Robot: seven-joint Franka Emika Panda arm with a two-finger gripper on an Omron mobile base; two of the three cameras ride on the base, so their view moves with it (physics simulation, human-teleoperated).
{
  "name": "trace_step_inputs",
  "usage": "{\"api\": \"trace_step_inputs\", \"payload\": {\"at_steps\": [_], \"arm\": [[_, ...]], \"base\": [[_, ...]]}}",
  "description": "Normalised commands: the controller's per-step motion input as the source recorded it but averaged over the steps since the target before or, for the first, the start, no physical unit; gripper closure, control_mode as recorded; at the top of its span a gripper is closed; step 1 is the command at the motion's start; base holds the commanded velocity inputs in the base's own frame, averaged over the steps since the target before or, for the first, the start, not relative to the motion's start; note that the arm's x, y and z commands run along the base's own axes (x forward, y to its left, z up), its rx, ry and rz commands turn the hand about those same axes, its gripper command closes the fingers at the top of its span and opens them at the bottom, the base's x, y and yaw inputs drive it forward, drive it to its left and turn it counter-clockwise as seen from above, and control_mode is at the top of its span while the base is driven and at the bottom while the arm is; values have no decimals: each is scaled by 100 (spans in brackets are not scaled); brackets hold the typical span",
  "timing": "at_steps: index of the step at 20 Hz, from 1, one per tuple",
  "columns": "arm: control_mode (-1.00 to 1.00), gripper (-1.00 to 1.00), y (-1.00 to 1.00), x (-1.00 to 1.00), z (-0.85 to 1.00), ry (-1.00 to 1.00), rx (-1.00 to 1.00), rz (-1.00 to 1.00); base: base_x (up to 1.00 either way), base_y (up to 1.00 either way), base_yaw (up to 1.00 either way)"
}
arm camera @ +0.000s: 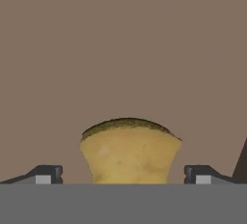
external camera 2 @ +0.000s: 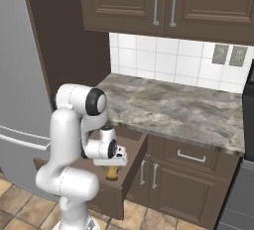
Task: Restock the sink supplies by placing the sponge and soap dispenser on the counter and next to the sink. Make sure the soap dispenser is upright.
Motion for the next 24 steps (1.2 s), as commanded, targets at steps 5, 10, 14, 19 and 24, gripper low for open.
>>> {"api": "trace_step_inputs", "payload": {"at_steps": [5,10,14,19,24], "arm": [[-100,-100,-3,0,-18,0,0,0],[-100,-100,0,0,-32,0,0,0],[-100,-100,0,-1,-30,0,0,0],[-100,100,6,-14,-28,0,0,0],[-100,100,24,-31,-3,0,0,0]], "base": [[0,0,0],[0,0,0],[0,0,0],[0,0,0],[0,0,0]]}}
